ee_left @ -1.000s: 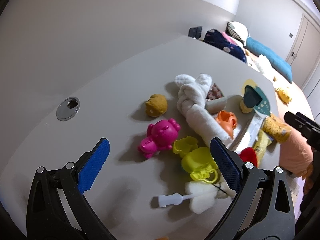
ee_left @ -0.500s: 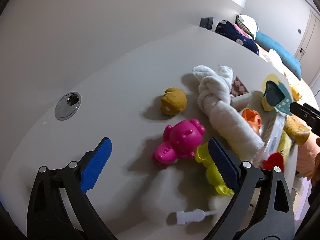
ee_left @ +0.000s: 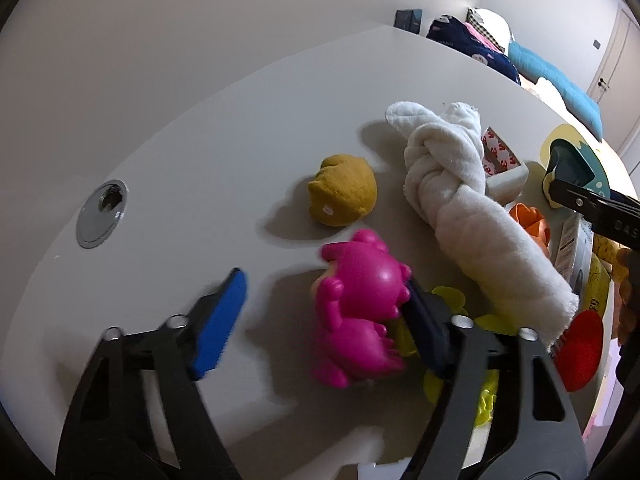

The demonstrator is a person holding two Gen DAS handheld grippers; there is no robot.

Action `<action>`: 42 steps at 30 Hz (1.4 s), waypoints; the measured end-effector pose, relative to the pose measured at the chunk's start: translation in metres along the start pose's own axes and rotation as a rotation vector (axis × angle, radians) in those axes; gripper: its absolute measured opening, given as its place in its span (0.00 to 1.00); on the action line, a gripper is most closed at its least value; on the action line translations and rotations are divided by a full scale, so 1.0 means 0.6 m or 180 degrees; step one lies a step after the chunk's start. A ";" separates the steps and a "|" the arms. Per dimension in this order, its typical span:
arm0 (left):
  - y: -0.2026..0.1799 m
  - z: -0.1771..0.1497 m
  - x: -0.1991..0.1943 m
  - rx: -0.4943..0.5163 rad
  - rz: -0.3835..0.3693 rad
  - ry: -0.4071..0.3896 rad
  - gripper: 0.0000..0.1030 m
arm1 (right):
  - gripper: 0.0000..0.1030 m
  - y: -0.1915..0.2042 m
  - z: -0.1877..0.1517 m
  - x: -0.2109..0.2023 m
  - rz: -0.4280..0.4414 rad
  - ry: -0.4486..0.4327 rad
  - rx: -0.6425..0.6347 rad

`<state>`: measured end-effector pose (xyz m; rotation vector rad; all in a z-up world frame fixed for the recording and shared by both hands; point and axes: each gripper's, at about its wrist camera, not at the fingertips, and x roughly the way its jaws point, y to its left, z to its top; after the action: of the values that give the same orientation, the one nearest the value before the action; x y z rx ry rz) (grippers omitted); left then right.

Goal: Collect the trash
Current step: 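Grasp the pink toy bear with the left tool while the right tool grasps the teal card, then carry the pink bear and teal card to the black bin and release both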

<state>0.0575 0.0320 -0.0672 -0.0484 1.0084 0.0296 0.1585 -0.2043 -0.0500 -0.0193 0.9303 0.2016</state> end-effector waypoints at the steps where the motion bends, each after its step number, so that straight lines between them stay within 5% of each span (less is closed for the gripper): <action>1: 0.000 0.000 -0.001 0.0013 0.0030 -0.0024 0.60 | 0.84 -0.001 0.000 0.005 0.0000 0.0024 0.0005; 3: 0.002 -0.001 -0.002 0.0022 0.0022 -0.0043 0.54 | 0.69 -0.004 0.000 0.016 0.0008 0.0076 0.0040; 6: 0.008 -0.003 -0.006 -0.0030 -0.0026 -0.0075 0.38 | 0.67 -0.006 0.000 0.018 0.0015 0.0023 0.0082; 24: 0.000 0.008 -0.092 -0.0080 0.0032 -0.0420 0.38 | 0.65 -0.025 0.011 -0.103 0.0146 -0.0343 0.0204; 42: -0.165 -0.022 -0.169 0.0284 -0.0366 -0.0582 0.38 | 0.65 -0.114 -0.086 -0.240 -0.0006 -0.0556 0.0346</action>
<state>-0.0028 -0.0679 0.0142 -0.0215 0.8218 -0.1145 0.0461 -0.3007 0.0293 0.0966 0.7659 0.1483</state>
